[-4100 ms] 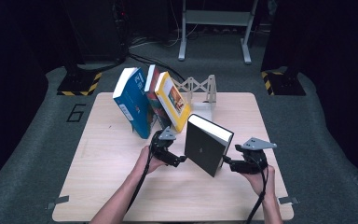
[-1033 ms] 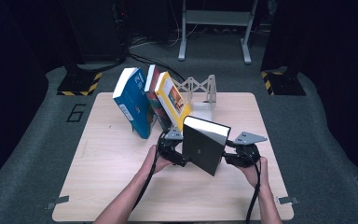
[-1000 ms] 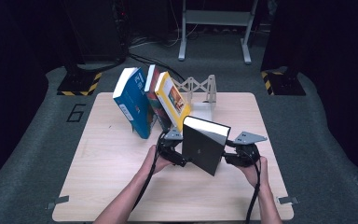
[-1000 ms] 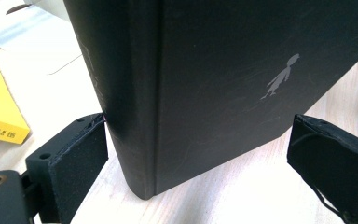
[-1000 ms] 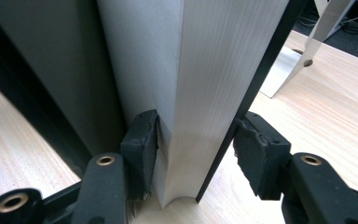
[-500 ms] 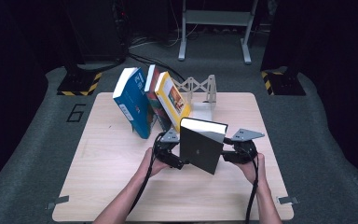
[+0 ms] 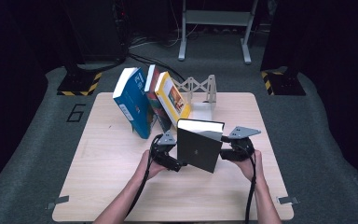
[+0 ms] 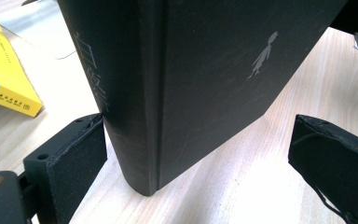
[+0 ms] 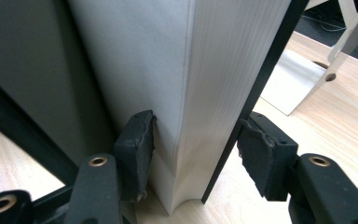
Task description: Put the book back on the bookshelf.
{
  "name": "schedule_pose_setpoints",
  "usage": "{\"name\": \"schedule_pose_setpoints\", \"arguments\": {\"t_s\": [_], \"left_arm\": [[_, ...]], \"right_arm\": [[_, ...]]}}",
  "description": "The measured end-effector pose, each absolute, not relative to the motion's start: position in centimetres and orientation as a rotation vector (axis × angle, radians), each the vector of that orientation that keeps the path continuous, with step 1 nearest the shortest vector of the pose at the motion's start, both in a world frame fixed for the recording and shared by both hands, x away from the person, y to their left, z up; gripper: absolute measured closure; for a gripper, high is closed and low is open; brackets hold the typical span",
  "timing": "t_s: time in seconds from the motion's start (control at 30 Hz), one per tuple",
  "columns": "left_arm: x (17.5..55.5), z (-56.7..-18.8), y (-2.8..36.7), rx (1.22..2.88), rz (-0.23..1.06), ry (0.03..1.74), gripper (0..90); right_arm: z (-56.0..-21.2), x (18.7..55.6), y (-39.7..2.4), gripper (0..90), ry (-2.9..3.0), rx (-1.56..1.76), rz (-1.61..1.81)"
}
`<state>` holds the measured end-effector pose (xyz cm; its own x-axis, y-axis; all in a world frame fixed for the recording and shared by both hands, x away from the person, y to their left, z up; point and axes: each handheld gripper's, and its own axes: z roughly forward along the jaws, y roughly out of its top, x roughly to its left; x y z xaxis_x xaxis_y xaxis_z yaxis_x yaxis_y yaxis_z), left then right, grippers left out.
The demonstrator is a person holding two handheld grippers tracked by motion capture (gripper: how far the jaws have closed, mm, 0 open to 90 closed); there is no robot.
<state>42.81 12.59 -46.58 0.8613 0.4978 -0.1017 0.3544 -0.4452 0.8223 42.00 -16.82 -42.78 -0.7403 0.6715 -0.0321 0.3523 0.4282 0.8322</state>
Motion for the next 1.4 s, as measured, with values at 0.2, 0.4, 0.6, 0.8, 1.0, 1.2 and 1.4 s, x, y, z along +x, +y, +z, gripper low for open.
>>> {"name": "schedule_pose_setpoints", "arguments": {"t_s": [0.2,0.4,0.6,0.8,1.0,1.2,1.4], "left_arm": [[43.1,-46.6,12.7,2.067,0.176,0.617,4.8],[43.6,-46.3,12.7,2.062,0.177,0.602,4.6],[43.8,-46.2,12.7,2.056,0.163,0.603,4.2],[43.8,-46.1,12.7,2.06,0.166,0.602,4.4],[43.8,-46.1,12.8,2.061,0.17,0.592,5.6],[43.8,-46.1,12.7,2.065,0.173,0.594,5.4],[43.6,-46.0,12.8,2.065,0.172,0.595,5.3]], "right_arm": [[-43.0,41.9,-16.9,45.8,2.322,0.885,1.246],[-43.0,41.7,-16.9,45.6,2.319,0.888,1.246],[-42.8,41.4,-17.3,40.2,2.3,0.898,1.292],[-42.6,41.1,-17.9,28.4,2.267,0.972,1.301],[-42.7,41.0,-18.4,12.9,2.207,1.072,1.286],[-43.0,41.3,-17.8,13.5,2.205,1.104,1.27],[-43.2,41.5,-17.4,14.8,2.215,1.113,1.278]]}}
